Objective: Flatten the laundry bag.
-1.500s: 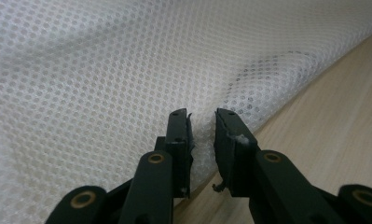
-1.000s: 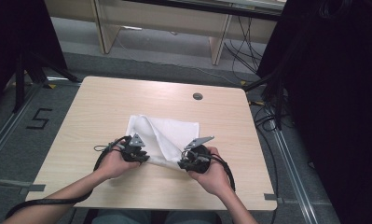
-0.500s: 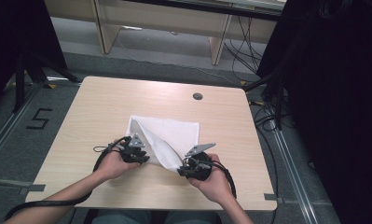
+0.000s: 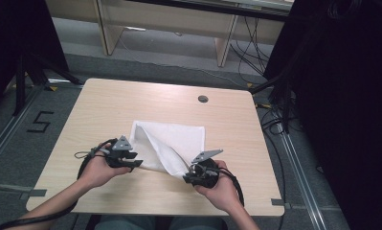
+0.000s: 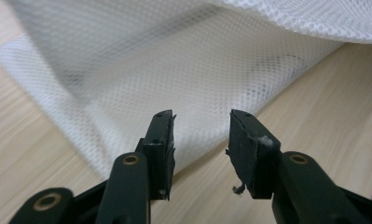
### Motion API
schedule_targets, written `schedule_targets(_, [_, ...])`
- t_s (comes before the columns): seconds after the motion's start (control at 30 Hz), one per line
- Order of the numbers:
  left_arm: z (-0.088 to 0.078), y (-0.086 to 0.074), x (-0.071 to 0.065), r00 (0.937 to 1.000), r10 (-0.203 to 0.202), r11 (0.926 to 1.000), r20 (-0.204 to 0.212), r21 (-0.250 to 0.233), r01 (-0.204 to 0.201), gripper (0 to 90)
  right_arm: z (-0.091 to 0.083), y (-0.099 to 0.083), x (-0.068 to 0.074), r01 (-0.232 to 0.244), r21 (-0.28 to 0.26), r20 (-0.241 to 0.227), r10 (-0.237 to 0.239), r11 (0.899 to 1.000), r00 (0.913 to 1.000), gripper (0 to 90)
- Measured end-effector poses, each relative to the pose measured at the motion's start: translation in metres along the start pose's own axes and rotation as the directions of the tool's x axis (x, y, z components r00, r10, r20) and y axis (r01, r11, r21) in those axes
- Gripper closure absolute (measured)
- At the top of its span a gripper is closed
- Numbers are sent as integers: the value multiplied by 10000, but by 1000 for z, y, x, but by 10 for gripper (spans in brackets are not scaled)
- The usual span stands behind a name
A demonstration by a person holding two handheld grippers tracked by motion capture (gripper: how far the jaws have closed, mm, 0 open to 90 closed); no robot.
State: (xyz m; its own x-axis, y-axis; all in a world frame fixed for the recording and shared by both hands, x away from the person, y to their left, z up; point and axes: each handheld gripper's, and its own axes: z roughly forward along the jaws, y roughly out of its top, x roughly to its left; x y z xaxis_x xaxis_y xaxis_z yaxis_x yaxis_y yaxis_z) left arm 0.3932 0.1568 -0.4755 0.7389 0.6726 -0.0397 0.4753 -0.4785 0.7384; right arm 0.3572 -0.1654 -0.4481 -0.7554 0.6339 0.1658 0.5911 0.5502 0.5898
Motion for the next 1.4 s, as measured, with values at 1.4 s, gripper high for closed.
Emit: schedule_targets(1.4, [-56,-1,37,9705,-1771,9570,-1633,-2586,1312,503,10,-26,20,700,1452,-999,-558,9869,9934,825])
